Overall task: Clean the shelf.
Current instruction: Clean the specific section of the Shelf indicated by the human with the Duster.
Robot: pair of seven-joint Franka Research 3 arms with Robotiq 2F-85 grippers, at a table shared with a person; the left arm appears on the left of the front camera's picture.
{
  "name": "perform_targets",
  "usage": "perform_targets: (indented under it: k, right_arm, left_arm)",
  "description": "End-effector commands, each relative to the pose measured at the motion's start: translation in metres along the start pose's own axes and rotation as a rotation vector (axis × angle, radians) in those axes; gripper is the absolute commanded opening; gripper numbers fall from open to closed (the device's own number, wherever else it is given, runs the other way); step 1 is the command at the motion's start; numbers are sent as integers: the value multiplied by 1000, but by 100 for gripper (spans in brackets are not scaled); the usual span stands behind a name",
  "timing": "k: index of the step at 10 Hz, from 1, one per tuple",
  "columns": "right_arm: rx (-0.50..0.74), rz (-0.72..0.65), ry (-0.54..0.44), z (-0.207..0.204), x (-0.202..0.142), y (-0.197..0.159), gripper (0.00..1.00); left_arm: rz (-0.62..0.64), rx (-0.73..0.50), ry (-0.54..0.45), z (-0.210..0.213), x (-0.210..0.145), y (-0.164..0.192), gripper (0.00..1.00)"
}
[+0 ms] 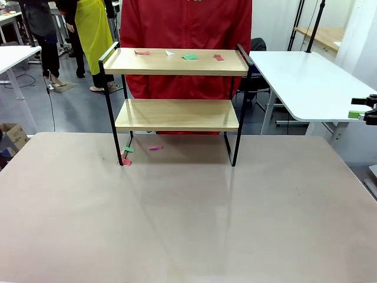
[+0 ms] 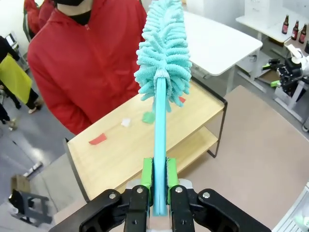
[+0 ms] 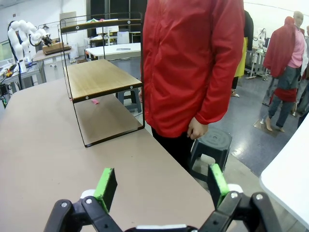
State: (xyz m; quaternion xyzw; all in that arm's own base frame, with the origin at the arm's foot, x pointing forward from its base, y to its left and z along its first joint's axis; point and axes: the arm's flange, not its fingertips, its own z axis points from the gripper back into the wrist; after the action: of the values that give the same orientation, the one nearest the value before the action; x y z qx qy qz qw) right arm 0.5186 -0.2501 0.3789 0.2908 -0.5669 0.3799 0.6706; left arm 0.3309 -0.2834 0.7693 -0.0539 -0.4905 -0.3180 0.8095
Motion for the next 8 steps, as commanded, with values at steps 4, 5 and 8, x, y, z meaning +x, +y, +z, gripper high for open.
perform_targets:
  k: [4, 5, 8]
  right_arm:
    - [-12, -4, 16, -1, 8, 0, 100]
    - [-12, -4, 16, -1, 8, 0, 100]
    - [-12, -4, 16, -1, 8, 0, 100]
  left_arm:
    - [165, 107, 109, -19, 27, -71, 14]
    - [185, 149, 154, -27, 36, -90, 14]
    - [307, 310, 211, -60, 56, -126, 14]
